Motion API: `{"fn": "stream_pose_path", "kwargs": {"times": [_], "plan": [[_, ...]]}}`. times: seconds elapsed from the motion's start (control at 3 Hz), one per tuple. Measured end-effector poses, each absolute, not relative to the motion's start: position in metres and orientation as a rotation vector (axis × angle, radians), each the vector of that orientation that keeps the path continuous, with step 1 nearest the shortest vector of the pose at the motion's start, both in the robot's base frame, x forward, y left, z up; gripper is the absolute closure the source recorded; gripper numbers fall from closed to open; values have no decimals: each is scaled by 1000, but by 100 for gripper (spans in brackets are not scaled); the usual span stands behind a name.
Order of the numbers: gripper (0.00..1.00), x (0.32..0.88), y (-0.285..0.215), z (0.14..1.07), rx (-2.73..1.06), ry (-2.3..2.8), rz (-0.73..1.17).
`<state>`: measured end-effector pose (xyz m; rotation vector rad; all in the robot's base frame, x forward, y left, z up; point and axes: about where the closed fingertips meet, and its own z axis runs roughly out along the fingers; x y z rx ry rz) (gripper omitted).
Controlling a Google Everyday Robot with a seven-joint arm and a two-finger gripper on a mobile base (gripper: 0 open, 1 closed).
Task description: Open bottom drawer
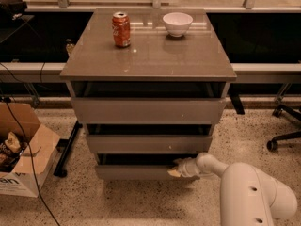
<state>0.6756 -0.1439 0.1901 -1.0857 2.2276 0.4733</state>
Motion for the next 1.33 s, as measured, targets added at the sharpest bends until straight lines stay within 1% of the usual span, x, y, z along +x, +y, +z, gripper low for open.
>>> {"fn": "stream_pose_path", "kwargs": {"times": [0.33,0.67,1.0,1.33], "plan": [[16,676,-144,190,-1086,2228,473],[0,647,-139,180,-1190,2277,476],[0,609,-136,168,-1345,2350,468],[17,601,-136,166,-1385,2364,463]]}}
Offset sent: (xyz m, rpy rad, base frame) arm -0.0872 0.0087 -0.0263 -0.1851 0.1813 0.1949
